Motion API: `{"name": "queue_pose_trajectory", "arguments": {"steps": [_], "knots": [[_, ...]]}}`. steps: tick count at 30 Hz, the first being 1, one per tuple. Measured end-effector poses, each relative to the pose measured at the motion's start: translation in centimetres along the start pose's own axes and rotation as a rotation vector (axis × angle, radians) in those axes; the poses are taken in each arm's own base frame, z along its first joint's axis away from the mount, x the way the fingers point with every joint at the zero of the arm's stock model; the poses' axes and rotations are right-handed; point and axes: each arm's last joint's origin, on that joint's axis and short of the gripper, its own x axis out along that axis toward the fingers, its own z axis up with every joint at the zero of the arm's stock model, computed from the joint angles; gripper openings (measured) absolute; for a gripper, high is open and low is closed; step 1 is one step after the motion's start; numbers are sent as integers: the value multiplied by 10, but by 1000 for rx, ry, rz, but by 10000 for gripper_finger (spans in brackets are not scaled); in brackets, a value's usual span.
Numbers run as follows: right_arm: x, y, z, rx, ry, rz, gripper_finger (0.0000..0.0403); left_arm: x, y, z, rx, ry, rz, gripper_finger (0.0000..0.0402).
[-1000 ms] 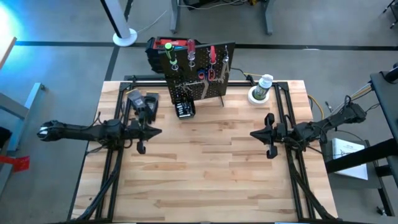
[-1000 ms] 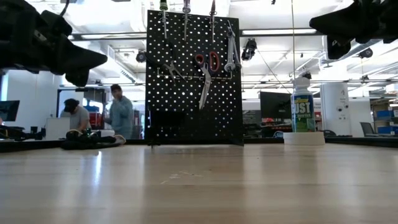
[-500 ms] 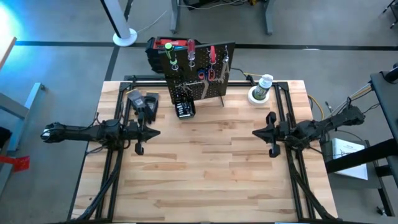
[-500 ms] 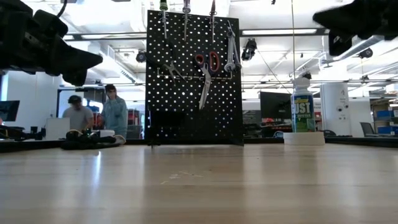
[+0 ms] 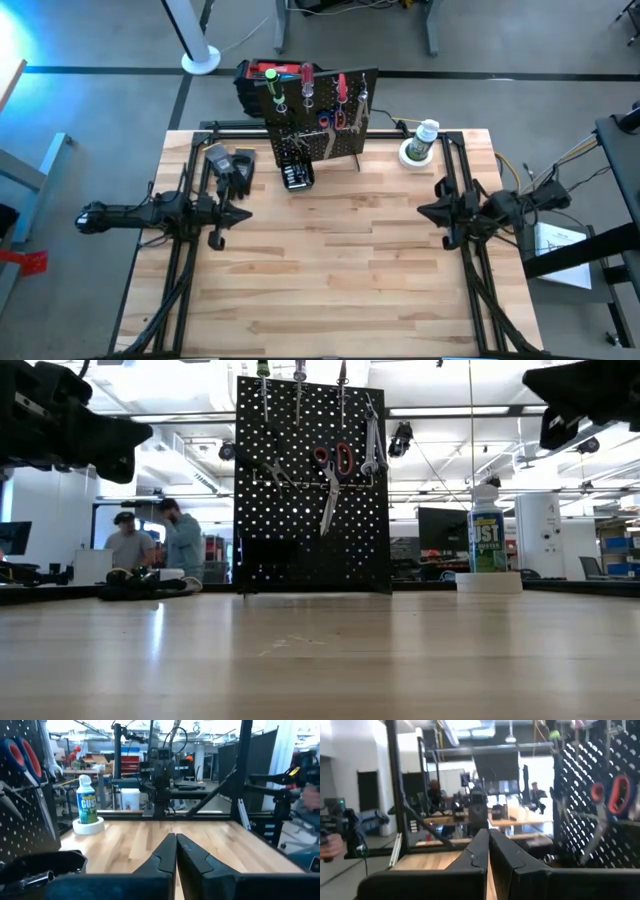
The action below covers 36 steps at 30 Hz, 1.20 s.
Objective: Hang tools onto peg board
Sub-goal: Return to Home Position
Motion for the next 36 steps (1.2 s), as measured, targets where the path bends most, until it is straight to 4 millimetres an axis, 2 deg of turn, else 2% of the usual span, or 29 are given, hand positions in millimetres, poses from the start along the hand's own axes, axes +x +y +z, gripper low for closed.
{"name": "queue_pose_trajectory", "arguments": {"steps": [4,13,22,36], "knots": [[2,-1,-7,-24,-61,16,0,0,0,-2,17,17,10,0],[5,-13,-12,-30,-52,-12,0,0,1,-3,18,30,15,0],[5,-22,-24,26,72,-43,0,0,0,-7,12,68,7,0],[5,-22,-28,49,110,-77,0,1,0,-9,65,100,-7,0]]}}
